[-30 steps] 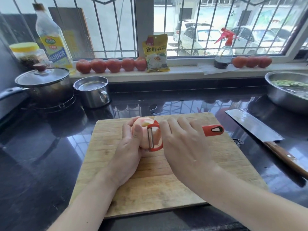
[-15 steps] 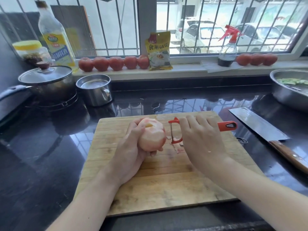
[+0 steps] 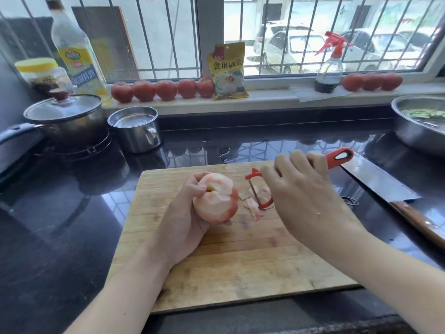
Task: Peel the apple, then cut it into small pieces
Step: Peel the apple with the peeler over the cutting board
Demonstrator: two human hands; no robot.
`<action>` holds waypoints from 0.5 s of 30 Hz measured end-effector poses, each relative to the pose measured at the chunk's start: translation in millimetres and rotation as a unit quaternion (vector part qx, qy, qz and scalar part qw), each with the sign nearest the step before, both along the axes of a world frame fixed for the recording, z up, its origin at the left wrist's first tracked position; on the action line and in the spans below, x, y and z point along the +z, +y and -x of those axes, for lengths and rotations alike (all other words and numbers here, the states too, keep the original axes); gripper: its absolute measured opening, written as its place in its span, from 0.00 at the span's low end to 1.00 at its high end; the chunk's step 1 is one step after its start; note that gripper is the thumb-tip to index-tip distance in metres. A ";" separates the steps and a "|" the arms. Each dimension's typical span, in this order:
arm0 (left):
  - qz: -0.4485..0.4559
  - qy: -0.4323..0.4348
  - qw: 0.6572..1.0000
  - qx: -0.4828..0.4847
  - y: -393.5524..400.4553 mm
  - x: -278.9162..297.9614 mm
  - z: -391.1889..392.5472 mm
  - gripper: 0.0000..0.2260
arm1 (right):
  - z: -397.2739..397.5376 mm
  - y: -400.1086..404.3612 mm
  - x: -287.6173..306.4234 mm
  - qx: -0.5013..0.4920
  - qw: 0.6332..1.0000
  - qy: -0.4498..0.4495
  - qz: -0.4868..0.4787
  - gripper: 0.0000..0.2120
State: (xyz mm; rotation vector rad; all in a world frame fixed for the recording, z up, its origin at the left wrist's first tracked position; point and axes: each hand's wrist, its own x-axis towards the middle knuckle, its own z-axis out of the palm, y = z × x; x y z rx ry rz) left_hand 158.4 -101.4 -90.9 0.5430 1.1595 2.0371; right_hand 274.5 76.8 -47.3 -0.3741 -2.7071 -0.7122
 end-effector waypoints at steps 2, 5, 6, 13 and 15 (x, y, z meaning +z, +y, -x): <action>-0.002 -0.001 1.000 -0.003 -0.4 0.2 -0.5 0.16 | 0.8 2.3 0.6 -0.025 0.998 -0.045 0.027 0.28; 0.005 0.005 1.000 -0.001 0.1 -0.9 0.9 0.17 | 4.2 13.9 4.5 -0.068 0.997 -0.041 0.002 0.25; 0.010 0.010 1.000 0.001 0.4 -1.3 1.2 0.18 | 5.3 17.2 5.3 -0.070 0.996 -0.050 -0.012 0.24; 0.004 0.044 0.999 0.001 1.6 -0.8 1.2 0.18 | 3.7 33.3 -4.5 -0.032 0.998 -0.029 -0.039 0.42; 0.003 0.054 0.998 0.010 1.4 -1.8 2.3 0.19 | 3.9 34.0 -6.3 -0.007 0.999 0.011 -0.042 0.39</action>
